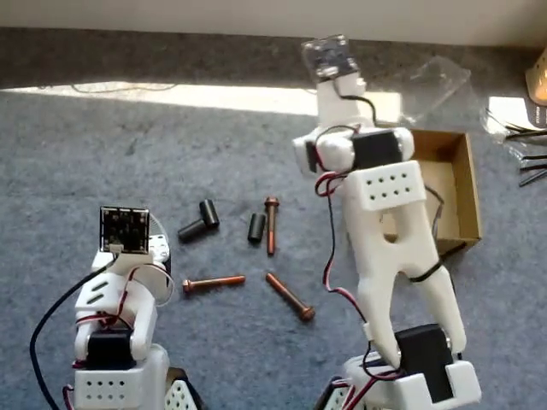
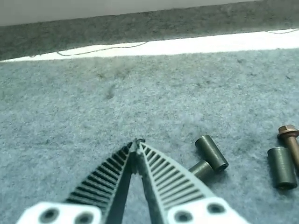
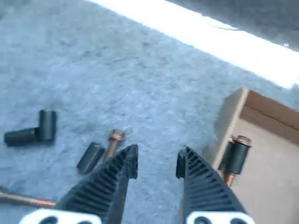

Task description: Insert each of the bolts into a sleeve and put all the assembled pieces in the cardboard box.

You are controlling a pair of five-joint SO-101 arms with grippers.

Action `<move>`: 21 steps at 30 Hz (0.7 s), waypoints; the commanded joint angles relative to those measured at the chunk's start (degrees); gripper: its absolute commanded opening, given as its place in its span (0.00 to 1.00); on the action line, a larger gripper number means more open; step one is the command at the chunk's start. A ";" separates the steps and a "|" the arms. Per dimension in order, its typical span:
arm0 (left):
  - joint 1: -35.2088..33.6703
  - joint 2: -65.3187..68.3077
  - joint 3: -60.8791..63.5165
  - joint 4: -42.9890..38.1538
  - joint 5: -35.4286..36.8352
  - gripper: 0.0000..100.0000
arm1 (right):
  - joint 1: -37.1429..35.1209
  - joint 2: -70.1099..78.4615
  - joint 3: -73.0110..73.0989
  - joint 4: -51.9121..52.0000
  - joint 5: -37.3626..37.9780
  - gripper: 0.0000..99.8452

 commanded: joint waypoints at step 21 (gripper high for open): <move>-5.85 0.22 -0.57 -0.26 0.00 0.01 | -14.37 10.24 11.30 -10.42 -26.81 0.12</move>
